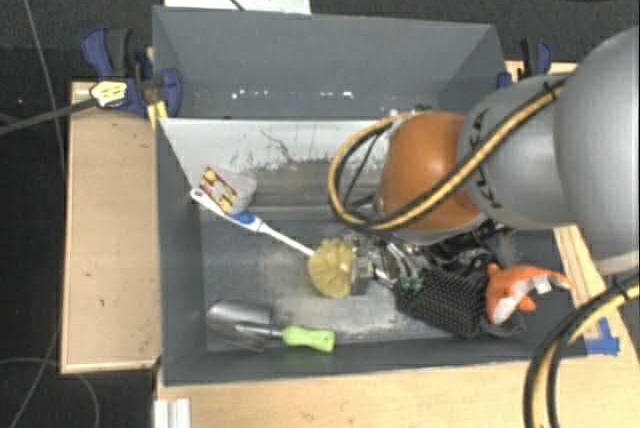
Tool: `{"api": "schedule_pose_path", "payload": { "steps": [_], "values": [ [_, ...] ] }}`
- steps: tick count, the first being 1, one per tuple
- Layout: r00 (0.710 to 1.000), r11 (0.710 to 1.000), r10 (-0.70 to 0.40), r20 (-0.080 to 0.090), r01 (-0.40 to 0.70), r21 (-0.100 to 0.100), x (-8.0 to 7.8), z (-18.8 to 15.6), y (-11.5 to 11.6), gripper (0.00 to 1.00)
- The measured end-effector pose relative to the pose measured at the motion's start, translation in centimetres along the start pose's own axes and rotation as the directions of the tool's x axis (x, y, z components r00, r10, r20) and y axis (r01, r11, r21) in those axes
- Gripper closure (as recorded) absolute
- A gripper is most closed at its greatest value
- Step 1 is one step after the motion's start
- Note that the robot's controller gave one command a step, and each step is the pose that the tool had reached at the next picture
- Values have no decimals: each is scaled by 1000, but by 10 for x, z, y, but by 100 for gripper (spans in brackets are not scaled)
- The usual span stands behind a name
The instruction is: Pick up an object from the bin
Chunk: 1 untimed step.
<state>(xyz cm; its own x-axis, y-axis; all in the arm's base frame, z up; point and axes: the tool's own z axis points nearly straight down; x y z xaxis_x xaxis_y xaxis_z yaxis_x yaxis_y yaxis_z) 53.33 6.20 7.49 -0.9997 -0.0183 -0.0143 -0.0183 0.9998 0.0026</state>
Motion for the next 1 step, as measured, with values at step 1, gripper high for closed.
{"api": "schedule_pose_path", "payload": {
  "steps": [1],
  "values": [
    [1000,1000,0,0,0,0,0,0,0,100]
  ]
}}
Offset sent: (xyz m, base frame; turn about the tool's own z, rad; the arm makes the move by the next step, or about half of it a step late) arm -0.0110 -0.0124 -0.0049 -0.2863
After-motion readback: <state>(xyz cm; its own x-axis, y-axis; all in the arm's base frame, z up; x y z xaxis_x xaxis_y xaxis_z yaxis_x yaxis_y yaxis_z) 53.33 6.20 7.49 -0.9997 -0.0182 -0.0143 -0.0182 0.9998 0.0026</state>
